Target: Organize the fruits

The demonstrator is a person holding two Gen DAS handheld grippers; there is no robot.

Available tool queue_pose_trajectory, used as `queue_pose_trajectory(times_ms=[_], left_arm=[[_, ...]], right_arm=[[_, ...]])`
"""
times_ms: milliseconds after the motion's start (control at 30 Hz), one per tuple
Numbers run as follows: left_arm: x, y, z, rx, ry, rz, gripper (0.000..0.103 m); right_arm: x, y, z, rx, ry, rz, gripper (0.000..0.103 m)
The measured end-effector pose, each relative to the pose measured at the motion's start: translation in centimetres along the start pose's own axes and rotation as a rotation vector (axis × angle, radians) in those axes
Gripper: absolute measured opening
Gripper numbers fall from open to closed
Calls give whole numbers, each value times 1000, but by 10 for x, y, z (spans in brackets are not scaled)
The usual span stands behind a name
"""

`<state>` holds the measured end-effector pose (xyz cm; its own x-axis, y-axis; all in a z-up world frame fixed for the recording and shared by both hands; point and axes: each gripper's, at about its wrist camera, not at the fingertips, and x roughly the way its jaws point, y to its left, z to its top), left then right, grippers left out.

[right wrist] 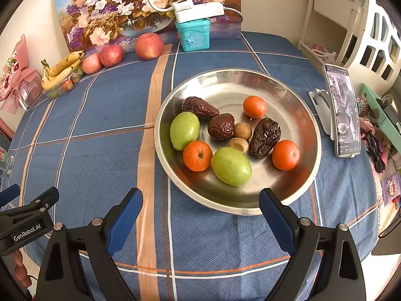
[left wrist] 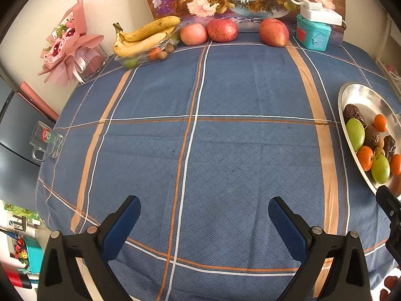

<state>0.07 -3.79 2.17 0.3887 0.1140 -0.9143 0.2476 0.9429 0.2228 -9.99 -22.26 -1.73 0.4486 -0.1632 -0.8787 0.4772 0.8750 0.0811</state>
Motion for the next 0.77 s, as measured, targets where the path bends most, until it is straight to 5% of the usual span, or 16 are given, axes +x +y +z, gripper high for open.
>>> queue_pose_trajectory(times_ms=[767], left_arm=[[-4, -2, -1, 4, -14, 14, 103]], right_arm=[[2, -2, -1, 3, 9, 0, 94]])
